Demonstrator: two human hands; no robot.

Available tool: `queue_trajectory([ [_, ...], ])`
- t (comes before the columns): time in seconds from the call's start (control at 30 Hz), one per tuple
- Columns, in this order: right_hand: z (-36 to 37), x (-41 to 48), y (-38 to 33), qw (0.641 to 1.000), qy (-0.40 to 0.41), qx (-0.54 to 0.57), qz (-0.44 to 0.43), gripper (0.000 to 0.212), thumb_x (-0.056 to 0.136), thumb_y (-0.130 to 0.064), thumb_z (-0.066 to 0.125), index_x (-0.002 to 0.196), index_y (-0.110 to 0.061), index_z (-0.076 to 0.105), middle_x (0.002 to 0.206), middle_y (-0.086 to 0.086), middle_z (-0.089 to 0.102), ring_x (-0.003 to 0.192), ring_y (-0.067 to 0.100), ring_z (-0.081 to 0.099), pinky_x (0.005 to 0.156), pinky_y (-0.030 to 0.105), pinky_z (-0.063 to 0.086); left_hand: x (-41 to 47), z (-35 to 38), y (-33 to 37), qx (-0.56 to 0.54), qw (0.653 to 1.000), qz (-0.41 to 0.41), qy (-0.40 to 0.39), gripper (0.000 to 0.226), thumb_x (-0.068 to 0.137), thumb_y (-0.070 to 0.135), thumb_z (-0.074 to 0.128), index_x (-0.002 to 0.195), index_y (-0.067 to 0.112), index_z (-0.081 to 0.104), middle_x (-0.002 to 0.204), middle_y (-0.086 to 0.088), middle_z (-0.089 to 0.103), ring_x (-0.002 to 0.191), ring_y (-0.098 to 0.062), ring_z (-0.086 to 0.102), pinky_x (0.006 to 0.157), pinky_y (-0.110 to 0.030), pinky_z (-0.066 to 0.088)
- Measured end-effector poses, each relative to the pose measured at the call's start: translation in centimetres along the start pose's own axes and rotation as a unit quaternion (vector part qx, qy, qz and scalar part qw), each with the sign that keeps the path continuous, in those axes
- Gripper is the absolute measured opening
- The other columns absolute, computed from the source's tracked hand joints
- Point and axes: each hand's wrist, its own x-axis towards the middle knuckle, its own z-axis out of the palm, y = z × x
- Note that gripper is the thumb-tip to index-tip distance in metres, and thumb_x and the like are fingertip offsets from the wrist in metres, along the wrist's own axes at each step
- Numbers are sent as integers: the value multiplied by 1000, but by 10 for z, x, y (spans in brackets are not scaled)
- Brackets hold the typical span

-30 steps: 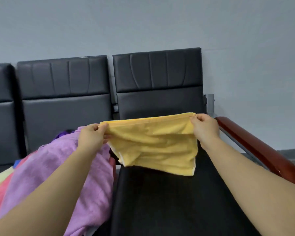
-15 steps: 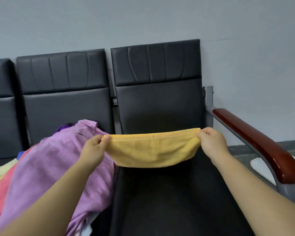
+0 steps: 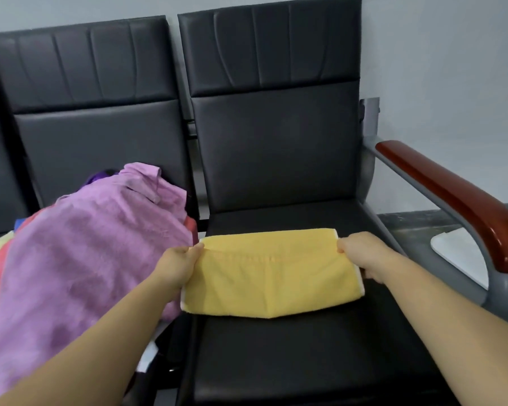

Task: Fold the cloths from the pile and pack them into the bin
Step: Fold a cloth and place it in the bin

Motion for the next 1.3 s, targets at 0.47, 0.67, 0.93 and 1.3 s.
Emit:
queue_trajectory([
  [0.47, 22, 72, -15, 976, 124, -125, -129, 22, 104, -26, 48, 90, -13, 60, 87, 7, 63, 74, 21, 59, 58, 33, 42, 79, 31, 13, 85, 992, 21, 87, 45, 104, 41, 47, 75, 7, 51, 65, -2, 46, 63, -20, 45, 55, -33, 34],
  [0.67, 39, 79, -7, 958, 162, -199, -126, 21, 106, -34, 50, 93, -18, 54, 84, 3, 63, 71, 20, 62, 60, 39, 54, 87, 51, 3, 82, 992, 0, 92, 38, 103, 45, 48, 118, 12, 58, 94, -2, 62, 88, -22, 60, 77, -36, 43],
  [0.93, 42, 56, 1, 913, 197, -267, -238, 20, 99, -29, 61, 116, -23, 53, 115, 1, 51, 102, 20, 48, 81, 36, 50, 50, 49, 17, 237, 969, 55, 34, 73, 89, 55, 65, 148, 25, 33, 148, -5, 34, 131, -31, 42, 104, -45, 43],
  [1.3, 42, -12, -22, 846, -34, -505, -166, 18, 93, -11, 50, 95, -19, 66, 93, -1, 63, 80, 17, 63, 58, 27, 47, -12, 84, 44, 459, 844, 214, -179, 57, 87, 70, 39, 124, 28, 51, 124, 4, 52, 114, -23, 49, 102, -49, 40],
])
